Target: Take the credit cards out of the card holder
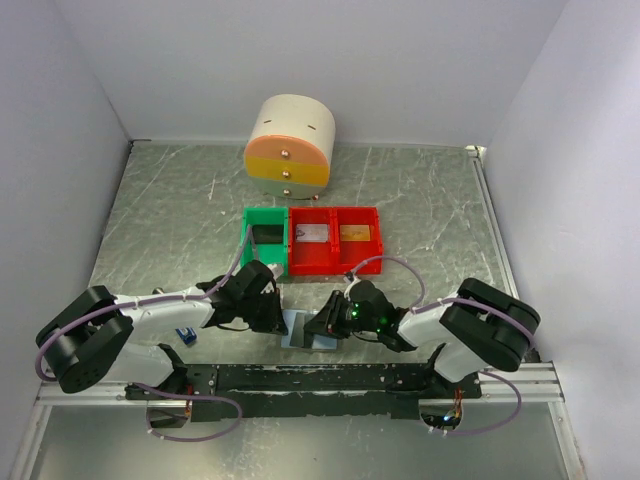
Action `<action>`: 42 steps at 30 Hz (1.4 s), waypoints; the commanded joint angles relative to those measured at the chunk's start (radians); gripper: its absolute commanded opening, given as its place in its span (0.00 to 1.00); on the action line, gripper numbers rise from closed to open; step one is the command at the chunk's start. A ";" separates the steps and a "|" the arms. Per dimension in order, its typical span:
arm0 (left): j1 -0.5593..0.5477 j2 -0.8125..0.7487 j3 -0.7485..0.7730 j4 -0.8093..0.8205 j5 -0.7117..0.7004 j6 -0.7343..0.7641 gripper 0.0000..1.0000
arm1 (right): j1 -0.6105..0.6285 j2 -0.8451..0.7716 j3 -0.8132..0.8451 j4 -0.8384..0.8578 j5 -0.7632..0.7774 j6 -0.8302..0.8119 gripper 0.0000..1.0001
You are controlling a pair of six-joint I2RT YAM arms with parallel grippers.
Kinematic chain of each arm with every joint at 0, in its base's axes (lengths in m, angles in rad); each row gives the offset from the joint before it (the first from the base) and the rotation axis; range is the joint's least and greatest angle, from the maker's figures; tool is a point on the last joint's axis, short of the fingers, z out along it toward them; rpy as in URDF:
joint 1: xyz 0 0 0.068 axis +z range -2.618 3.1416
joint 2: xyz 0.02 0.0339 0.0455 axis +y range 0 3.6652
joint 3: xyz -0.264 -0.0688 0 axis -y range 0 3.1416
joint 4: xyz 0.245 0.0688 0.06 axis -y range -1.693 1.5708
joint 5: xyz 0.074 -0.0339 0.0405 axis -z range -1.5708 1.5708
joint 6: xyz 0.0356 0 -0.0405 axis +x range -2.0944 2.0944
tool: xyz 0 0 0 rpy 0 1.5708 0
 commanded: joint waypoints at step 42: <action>0.276 -0.303 0.376 -0.553 -0.472 0.338 0.97 | 0.158 -0.426 0.493 -0.718 0.528 -0.762 0.00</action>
